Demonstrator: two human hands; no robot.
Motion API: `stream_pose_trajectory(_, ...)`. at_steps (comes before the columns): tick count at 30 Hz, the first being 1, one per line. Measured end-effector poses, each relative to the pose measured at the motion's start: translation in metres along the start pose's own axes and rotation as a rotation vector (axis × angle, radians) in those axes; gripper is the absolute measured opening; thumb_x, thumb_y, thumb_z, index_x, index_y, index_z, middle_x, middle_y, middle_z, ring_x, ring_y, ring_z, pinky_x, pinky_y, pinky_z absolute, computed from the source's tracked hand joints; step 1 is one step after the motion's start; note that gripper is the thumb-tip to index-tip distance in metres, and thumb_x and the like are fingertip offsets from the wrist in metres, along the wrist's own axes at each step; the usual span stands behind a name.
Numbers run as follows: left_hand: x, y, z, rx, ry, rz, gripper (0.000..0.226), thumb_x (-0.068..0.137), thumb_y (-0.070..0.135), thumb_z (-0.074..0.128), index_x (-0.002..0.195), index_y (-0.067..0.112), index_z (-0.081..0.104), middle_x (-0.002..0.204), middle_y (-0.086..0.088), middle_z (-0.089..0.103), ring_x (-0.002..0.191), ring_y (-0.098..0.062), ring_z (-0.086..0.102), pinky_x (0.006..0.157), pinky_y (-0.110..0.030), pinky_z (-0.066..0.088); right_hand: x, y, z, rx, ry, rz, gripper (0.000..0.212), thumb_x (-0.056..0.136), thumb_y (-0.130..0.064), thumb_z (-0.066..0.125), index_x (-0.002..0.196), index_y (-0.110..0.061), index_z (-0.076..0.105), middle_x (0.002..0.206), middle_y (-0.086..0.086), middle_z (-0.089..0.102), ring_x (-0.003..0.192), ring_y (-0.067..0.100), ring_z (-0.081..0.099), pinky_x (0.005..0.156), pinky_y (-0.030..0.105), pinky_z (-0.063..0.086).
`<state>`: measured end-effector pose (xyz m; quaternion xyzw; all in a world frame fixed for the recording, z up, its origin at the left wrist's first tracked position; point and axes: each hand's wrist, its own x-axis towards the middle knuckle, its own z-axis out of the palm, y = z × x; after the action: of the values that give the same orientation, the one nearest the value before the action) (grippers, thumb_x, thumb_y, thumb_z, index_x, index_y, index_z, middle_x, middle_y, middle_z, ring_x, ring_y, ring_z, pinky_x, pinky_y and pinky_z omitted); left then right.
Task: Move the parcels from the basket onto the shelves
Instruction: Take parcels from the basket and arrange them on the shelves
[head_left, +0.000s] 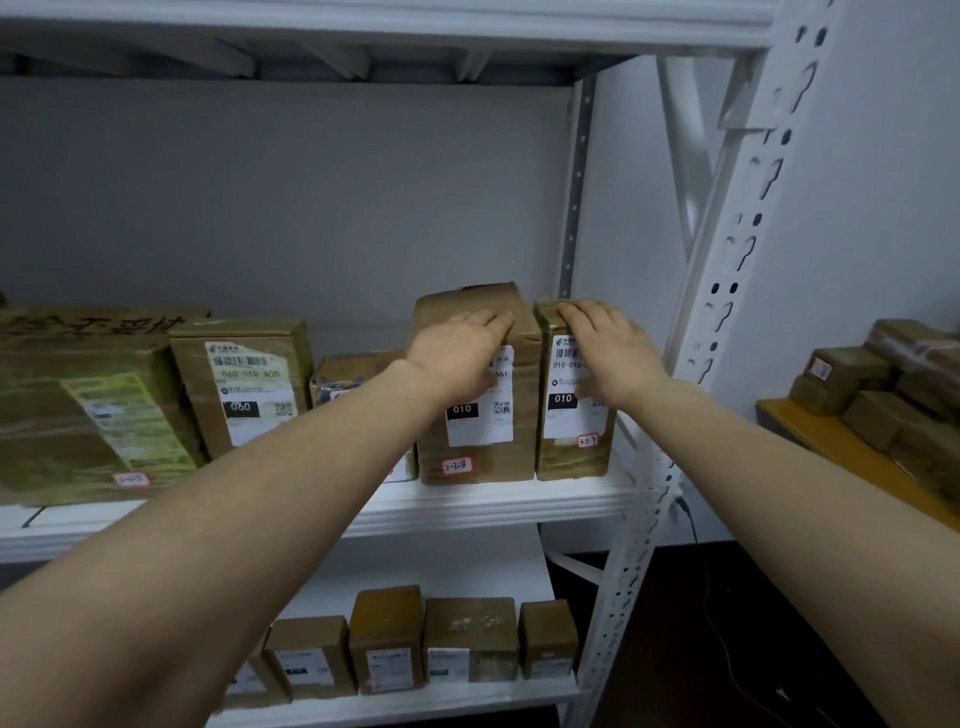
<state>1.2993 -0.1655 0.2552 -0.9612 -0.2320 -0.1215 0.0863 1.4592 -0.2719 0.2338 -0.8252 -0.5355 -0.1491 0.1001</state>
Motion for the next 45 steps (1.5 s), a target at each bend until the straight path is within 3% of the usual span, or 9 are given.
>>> stream_pose_trajectory(5,-0.007,0.003,-0.010,-0.001,0.038,0.018,0.085,0.085,0.035,0.064,0.152,0.018,0.014,0.156,-0.005,0.022,0.142,-0.023,0.022,0.112,-0.036,0.027,-0.010,-0.003,-0.011,-0.114,0.023,0.003,0.111,0.075,-0.033,0.078,0.153,-0.016,0.002,0.159,0.004,0.009,0.147,0.024,0.003,0.116,0.055,0.008)
stream_pose_trajectory(7,-0.014,0.007,-0.019,0.006,0.136,0.077,0.077,0.086,0.039,0.057,0.150,0.017,0.021,0.153,-0.005,0.030,0.139,-0.022,0.029,0.108,-0.036,0.032,-0.019,-0.005,-0.021,-0.108,0.172,-0.060,0.097,0.076,-0.035,0.074,0.151,-0.010,0.018,0.154,0.011,0.025,0.144,0.029,0.017,0.116,0.053,0.016)
stream_pose_trajectory(10,-0.028,0.013,-0.041,0.025,0.420,0.262,0.055,0.083,0.039,0.044,0.129,0.010,0.055,0.120,-0.009,0.061,0.107,-0.026,0.058,0.076,-0.036,0.052,-0.032,-0.010,-0.042,-0.016,0.529,-0.203,0.060,0.074,-0.028,0.062,0.127,-0.003,0.054,0.124,0.018,0.056,0.117,0.036,0.052,0.100,0.045,0.038)
stream_pose_trajectory(13,-0.035,0.018,-0.067,0.021,0.667,0.417,0.040,0.079,0.031,0.046,0.102,0.007,0.067,0.089,-0.009,0.065,0.078,-0.026,0.061,0.055,-0.030,0.048,-0.035,-0.019,-0.076,0.072,0.744,-0.253,0.046,0.076,-0.028,0.050,0.114,-0.005,0.062,0.112,0.015,0.062,0.105,0.031,0.057,0.092,0.037,0.041)
stream_pose_trajectory(19,-0.038,0.019,-0.147,0.110,0.934,0.421,0.022,0.080,0.020,0.054,0.092,0.006,0.066,0.087,-0.012,0.062,0.075,-0.030,0.058,0.062,-0.038,0.049,-0.020,-0.032,-0.157,0.183,1.000,-0.270,0.035,0.082,-0.018,0.056,0.113,-0.005,0.060,0.113,0.019,0.057,0.106,0.032,0.053,0.089,0.045,0.046)
stream_pose_trajectory(23,-0.027,0.003,-0.195,0.199,1.058,0.228,0.035,0.080,0.006,0.059,0.114,0.004,0.064,0.108,-0.019,0.063,0.100,-0.037,0.060,0.081,-0.045,0.051,-0.002,-0.040,-0.206,0.201,1.003,-0.199,0.042,0.084,-0.010,0.066,0.125,-0.008,0.056,0.130,0.020,0.047,0.117,0.036,0.049,0.096,0.048,0.046)
stream_pose_trajectory(30,-0.008,-0.027,-0.268,0.245,0.846,-0.161,0.073,0.091,0.002,0.052,0.152,0.013,0.013,0.158,-0.012,0.014,0.147,-0.027,0.006,0.118,-0.033,0.006,0.028,-0.039,-0.260,0.384,0.778,0.063,0.073,0.090,-0.026,0.065,0.149,-0.028,0.023,0.158,0.014,-0.004,0.147,0.032,0.007,0.117,0.044,0.022)
stream_pose_trajectory(39,0.024,-0.048,-0.293,0.331,0.579,-0.253,0.089,0.087,0.003,0.060,0.151,0.006,-0.003,0.158,-0.016,0.011,0.147,-0.031,0.006,0.118,-0.041,0.009,0.060,-0.017,-0.264,0.482,0.607,0.192,0.093,0.086,-0.036,0.069,0.152,-0.036,0.004,0.157,0.021,-0.010,0.146,0.039,-0.001,0.117,0.053,0.014)
stream_pose_trajectory(45,0.034,-0.050,-0.292,0.279,0.512,-0.206,0.094,0.085,0.004,0.065,0.152,0.008,0.000,0.149,-0.016,0.033,0.140,-0.033,0.025,0.112,-0.041,0.027,0.067,-0.014,-0.266,0.469,0.569,0.146,0.090,0.087,-0.033,0.068,0.150,-0.042,0.004,0.152,0.019,0.014,0.137,0.039,0.029,0.111,0.048,0.028)
